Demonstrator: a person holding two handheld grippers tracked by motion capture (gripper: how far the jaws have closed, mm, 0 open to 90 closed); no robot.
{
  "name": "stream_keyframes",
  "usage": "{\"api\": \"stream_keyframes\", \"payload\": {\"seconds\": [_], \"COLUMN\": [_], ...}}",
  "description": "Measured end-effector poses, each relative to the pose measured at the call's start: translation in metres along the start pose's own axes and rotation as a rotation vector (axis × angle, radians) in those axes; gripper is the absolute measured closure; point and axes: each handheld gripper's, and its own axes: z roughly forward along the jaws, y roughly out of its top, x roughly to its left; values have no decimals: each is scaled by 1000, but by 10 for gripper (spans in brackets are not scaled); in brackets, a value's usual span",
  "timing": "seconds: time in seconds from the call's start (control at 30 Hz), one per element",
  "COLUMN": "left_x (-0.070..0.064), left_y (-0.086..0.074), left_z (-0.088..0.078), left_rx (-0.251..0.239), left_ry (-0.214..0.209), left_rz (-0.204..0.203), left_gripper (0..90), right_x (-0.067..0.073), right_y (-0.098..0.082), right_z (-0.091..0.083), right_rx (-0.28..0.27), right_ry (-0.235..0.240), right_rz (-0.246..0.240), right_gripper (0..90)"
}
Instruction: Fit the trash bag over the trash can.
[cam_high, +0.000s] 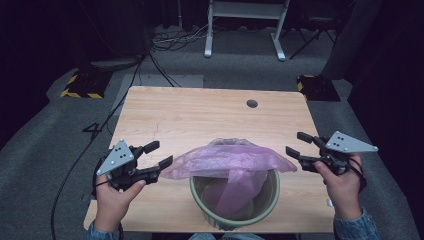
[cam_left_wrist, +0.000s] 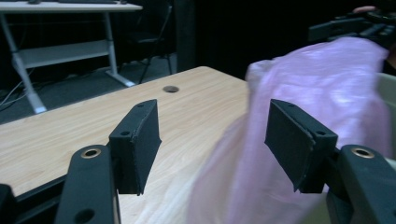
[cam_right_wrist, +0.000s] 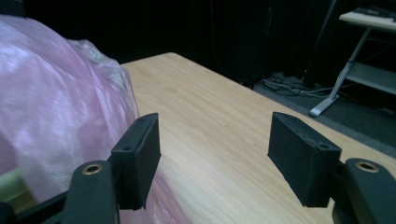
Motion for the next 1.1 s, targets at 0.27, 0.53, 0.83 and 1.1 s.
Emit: {"api": "stream_keyframes", "payload": {"seconds": [0.27,0.53,0.83,1.1], "left_x": [-36,-10,-41,-47], "left_y": [-6,-19,-29,-53], "left_z": [-12,24,9,10], "left_rx": [43,137,187,144], "left_ry": [-68,-169,-247,-345], "left_rz": [8,-52,57,41], "left_gripper": [326,681,900,900], "right_x": [26,30,57,76], "right_y": [0,-2,-12,-38], "right_z": [-24,1,-23,-36], "right_rx": [46,177,134,175], "right_ry": [78,218,279,340], "right_rz": [-68,-84,-167,-162], "right_gripper": [305,713,890,900]}}
